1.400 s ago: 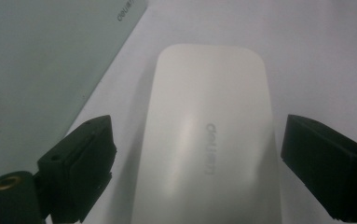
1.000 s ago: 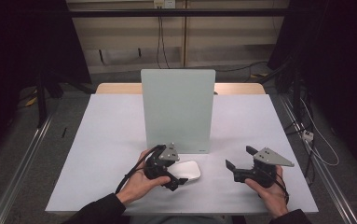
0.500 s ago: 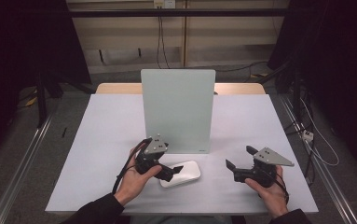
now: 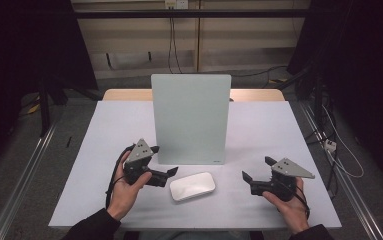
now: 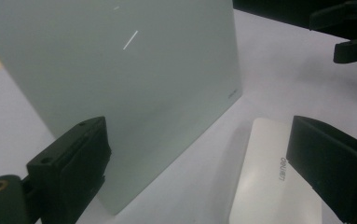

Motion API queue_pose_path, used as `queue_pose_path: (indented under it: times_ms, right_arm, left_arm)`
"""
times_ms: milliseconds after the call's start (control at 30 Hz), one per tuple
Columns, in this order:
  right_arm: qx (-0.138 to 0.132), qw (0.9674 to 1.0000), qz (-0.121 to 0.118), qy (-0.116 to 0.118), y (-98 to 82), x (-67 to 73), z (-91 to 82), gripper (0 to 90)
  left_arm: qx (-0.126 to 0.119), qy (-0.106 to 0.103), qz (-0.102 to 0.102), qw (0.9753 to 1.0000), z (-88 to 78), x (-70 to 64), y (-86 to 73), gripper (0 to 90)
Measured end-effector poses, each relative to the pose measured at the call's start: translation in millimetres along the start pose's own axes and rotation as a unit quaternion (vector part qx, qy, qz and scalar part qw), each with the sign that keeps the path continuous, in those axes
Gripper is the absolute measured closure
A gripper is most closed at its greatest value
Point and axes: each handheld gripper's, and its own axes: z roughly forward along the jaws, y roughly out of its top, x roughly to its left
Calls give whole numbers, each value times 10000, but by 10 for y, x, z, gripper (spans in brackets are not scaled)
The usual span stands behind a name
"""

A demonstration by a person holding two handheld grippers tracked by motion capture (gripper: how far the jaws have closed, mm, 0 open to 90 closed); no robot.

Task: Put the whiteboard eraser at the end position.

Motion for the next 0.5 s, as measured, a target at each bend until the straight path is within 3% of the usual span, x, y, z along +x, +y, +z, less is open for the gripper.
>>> queue_pose_path:
  times_ms: [167, 500]
  right_arm:
    - [3, 10000, 12, -41, -2, -5, -5, 49]
    - [17, 10000, 46, -84, -9, -12, -15, 46]
  left_arm:
    - [-110, 116, 22, 9999, -122, 10, -51, 51]
    - [-179, 341, -308, 9988, -420, 101, -220, 56]
